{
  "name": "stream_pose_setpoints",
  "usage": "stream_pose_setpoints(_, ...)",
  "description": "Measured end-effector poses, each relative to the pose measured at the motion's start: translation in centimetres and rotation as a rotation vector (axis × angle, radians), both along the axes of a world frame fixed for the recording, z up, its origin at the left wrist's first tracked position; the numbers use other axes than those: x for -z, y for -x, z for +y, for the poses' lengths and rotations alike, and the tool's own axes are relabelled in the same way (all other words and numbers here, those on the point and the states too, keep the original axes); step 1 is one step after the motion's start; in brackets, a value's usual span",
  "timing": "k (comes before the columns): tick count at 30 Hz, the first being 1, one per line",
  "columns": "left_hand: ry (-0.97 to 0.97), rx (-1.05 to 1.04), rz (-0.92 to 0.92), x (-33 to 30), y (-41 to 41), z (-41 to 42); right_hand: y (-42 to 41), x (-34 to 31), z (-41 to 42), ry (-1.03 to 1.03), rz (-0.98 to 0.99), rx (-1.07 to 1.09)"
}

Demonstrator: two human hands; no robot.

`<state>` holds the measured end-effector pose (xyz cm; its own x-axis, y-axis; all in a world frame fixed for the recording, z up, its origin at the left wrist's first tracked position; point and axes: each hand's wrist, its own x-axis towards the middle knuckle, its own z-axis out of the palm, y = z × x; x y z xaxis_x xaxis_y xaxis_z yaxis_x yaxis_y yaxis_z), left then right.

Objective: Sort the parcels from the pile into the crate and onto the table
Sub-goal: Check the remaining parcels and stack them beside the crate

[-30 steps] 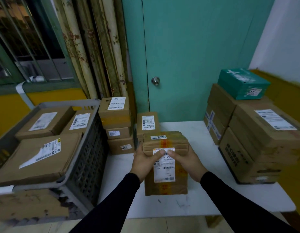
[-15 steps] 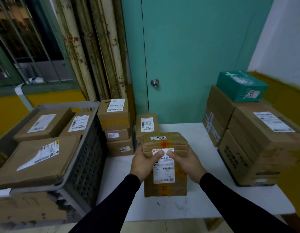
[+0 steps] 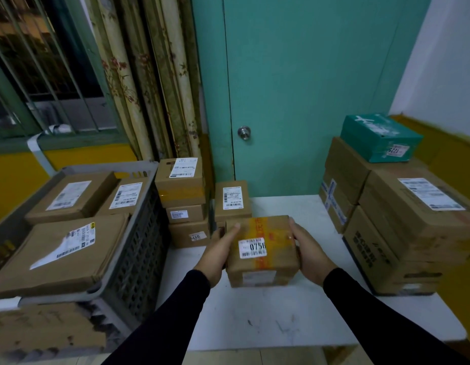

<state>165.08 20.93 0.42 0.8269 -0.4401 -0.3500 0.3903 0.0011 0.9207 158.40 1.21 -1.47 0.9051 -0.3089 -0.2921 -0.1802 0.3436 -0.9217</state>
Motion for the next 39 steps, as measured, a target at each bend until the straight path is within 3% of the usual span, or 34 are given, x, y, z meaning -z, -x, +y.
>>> stream_pose_setpoints(3, -0.048, 0.009, -0.112, 0.9, 0.2, -0.5, 0.0, 0.5, 0.3, 0.146, -0.028, -0.001)
stream_pose_setpoints(6, -0.060, 0.011, -0.190, 1.3, 0.3, -0.7, 0.3, 0.9, 0.7, 0.156, -0.055, -0.053)
stream_pose_setpoints(27, -0.124, -0.031, -0.258, 2.2, 0.5, -1.5, 0.8, 2.0, 1.0, 0.174, -0.042, -0.019)
stream_pose_setpoints(30, -0.100, 0.009, -0.206, 1.9, 0.3, -1.0, 1.1, 1.9, 0.6, 0.112, -0.037, 0.001)
stream_pose_setpoints(36, 0.058, -0.047, 0.068, 0.6, -0.1, -0.5, 0.5, 0.8, -0.1, 0.009, 0.035, 0.093)
stream_pose_setpoints(39, 0.013, -0.009, 0.057, 1.2, -0.3, -0.6, 0.5, 1.0, -0.7, -0.023, 0.040, 0.079)
